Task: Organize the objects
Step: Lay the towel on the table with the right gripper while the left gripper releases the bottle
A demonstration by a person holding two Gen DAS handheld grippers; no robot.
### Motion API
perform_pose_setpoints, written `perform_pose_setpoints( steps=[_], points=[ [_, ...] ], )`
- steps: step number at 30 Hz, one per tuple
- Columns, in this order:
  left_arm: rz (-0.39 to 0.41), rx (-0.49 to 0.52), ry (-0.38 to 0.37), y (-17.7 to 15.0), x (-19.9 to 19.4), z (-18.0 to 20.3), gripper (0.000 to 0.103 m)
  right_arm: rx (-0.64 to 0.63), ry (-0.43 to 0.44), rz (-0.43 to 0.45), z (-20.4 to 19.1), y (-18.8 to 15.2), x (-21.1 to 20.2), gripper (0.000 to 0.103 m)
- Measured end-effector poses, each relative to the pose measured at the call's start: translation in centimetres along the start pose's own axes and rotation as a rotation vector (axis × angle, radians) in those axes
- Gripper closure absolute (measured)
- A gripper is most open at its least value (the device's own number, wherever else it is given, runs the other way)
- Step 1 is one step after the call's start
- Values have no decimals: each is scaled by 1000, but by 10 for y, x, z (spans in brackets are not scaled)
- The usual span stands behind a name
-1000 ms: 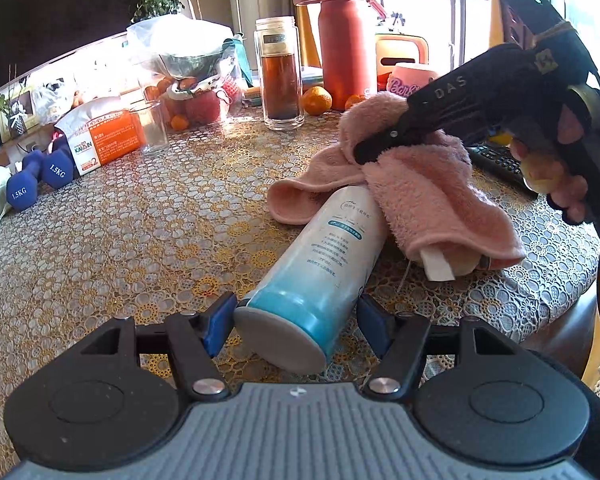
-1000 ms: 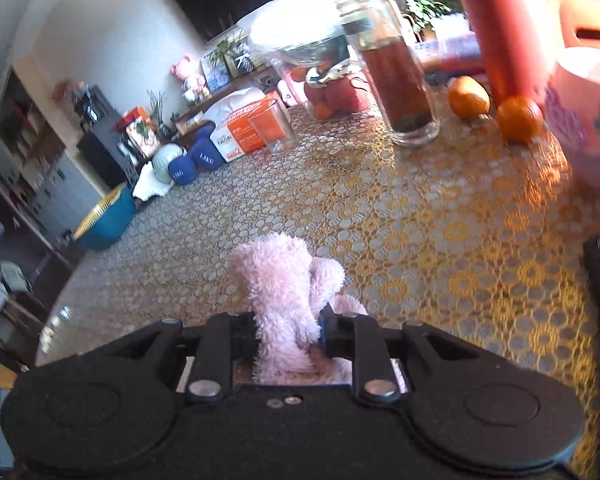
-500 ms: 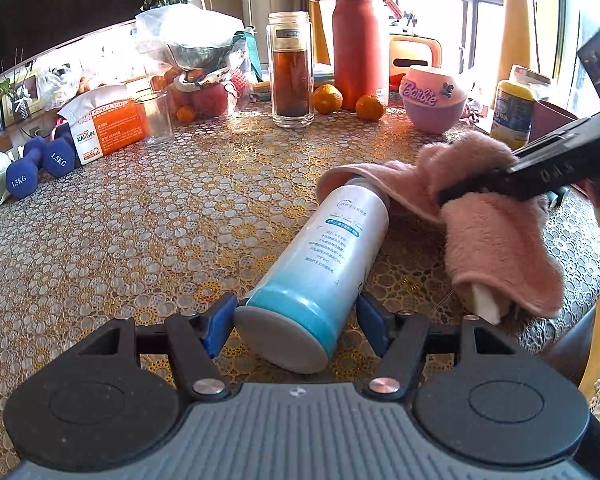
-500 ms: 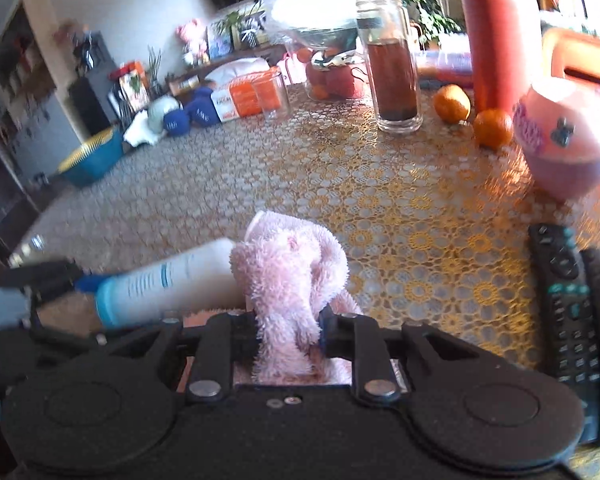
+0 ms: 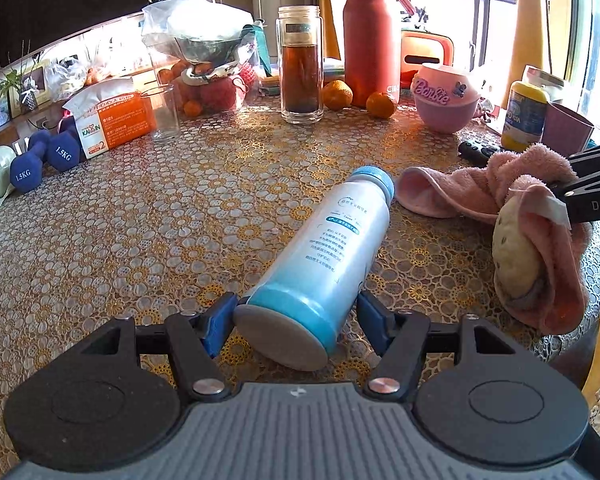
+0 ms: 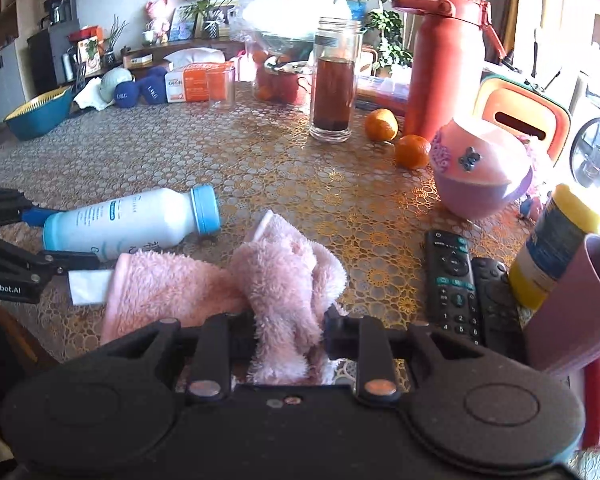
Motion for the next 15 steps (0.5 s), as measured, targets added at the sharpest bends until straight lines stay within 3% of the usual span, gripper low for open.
perform_pose_setpoints(
  steps=[4,10,15],
  points=[
    [-4,-29,-7,0,-3,-5,37,63,-47,44,6,5,-9,72],
    [20,-57,-42,3,-19,-6,30,86,-97,127,0,13,-29,53],
    [50,-84,-42,7,-37,-6,25,121,-75,191,-13,20,-53,46]
  ],
)
Point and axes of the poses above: each gripper's, at about its wrist camera, not at the fingertips, and x roughly the way its jaws point, z to its right, y to its top, the point moved 8 cm from there along x, roughly the way its jaws point, and after that the axes turned 9 degrees about z, right-handed, at the moved point
